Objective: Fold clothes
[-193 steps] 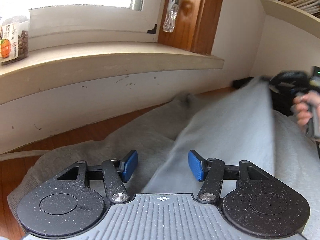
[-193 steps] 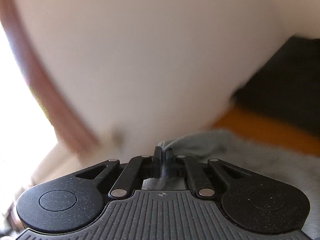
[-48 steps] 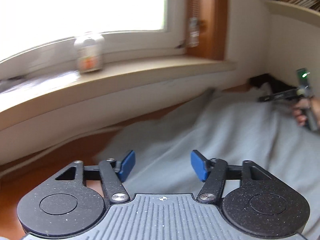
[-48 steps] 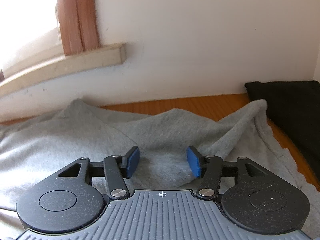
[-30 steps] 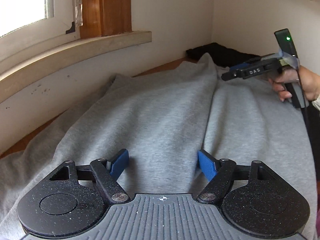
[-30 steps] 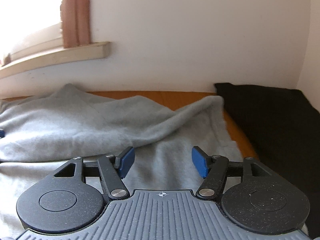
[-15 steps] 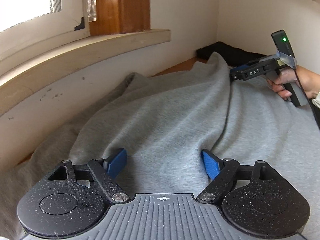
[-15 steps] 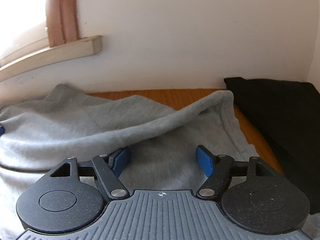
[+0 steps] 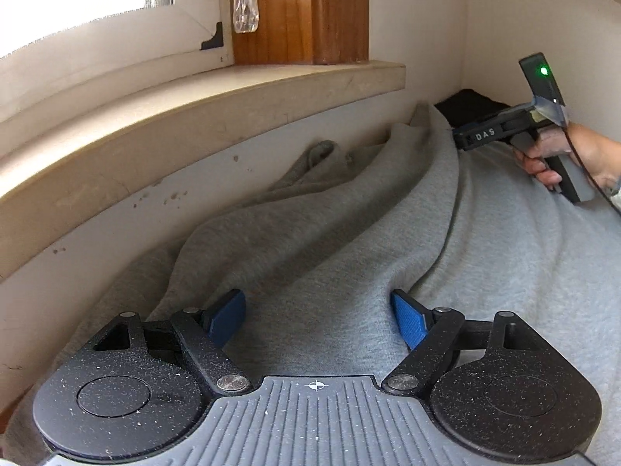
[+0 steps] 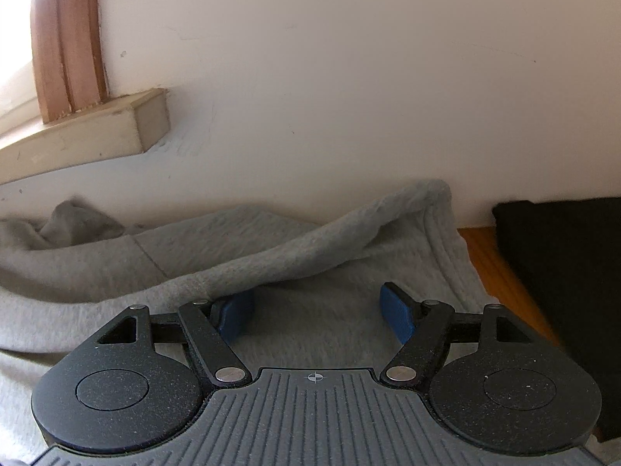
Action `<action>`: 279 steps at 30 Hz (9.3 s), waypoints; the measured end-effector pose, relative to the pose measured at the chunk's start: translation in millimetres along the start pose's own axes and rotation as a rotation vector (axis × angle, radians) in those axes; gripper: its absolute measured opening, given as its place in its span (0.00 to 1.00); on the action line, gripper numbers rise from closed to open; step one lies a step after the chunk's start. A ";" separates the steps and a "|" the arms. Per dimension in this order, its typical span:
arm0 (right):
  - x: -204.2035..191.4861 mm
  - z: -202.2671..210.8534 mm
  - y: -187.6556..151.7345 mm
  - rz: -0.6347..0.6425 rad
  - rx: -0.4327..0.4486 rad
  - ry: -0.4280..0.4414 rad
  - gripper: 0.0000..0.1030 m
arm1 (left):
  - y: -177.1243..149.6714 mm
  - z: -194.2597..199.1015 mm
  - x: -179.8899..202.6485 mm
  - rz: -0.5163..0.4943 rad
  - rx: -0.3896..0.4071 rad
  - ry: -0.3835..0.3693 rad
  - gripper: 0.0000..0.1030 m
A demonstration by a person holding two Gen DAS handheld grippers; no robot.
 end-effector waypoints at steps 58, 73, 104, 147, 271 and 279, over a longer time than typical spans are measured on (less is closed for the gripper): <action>96.3 213.5 -231.9 -0.133 0.013 -0.089 0.54 | -6.0 7.8 147.8 -0.152 -0.007 -0.169 0.95; 62.4 234.0 -191.1 -0.114 0.219 -0.082 0.03 | -2.8 5.8 116.6 -0.028 -0.004 -0.119 0.92; 40.0 197.0 -191.1 -0.001 0.044 -0.113 0.62 | -4.7 6.4 111.2 -0.005 0.000 -0.125 0.97; -57.7 316.2 -109.8 0.185 0.307 -0.390 0.04 | -4.3 10.5 105.8 0.041 0.018 -0.183 0.99; -37.2 125.9 -148.4 -0.058 0.063 -0.078 0.97 | -4.6 7.0 113.1 -0.023 -0.016 -0.140 1.00; -50.5 119.2 -154.0 0.013 0.030 -0.065 0.98 | -6.1 12.3 114.7 -0.055 -0.003 -0.185 1.00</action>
Point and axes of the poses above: each gripper's, at about its wrist camera, not at the fingertips, and z roughly against the way its jaws point, x to its right, y to its top, the point moved 5 cm from there along -z, roughly the way its jaws point, and after that the axes turned 11 degrees about -x, right-handed, at the moved point
